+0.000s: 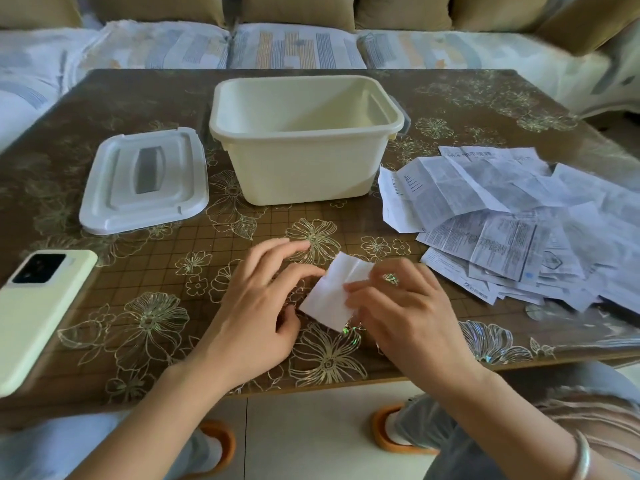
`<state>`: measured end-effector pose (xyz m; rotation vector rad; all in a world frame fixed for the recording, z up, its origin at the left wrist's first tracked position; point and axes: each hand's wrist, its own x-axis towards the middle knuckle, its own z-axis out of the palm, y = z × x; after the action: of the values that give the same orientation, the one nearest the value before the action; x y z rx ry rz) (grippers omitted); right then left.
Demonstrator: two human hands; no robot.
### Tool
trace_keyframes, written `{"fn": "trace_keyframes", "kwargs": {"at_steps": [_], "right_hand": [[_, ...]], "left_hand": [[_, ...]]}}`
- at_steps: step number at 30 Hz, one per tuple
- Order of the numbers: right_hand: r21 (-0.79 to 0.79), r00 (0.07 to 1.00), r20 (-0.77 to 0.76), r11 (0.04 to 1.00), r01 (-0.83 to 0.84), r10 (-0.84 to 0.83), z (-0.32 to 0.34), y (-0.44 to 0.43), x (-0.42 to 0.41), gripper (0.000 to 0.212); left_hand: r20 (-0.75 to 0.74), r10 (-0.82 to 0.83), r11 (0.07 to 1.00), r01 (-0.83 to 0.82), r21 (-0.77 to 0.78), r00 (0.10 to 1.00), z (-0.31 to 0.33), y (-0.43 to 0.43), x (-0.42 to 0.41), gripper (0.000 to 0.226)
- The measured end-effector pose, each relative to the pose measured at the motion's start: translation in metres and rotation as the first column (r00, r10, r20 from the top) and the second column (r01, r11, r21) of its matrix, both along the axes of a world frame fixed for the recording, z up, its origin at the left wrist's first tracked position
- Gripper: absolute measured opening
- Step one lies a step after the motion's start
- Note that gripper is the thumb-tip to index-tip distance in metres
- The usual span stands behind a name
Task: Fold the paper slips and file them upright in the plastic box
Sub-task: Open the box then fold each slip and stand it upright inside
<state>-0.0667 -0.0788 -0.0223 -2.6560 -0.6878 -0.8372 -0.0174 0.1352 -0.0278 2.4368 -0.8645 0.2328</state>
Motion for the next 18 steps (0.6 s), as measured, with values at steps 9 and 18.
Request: {"fn": "trace_keyframes", "kwargs": {"at_steps": [9, 18], "right_hand": [[0.279, 0.969, -0.239, 0.960, 0.011, 0.059, -0.006, -0.008, 0.001, 0.018], [0.182, 0.944, -0.325, 0.983, 0.015, 0.046, -0.008, -0.013, -0.005, 0.016]], "left_hand": [[0.089, -0.033, 0.991, 0.044, -0.127, 0.996, 0.000, -0.004, -0.014, 0.025], [0.163, 0.018, 0.999, -0.011, -0.041, 0.987, -0.008, -0.007, -0.019, 0.016]]}}
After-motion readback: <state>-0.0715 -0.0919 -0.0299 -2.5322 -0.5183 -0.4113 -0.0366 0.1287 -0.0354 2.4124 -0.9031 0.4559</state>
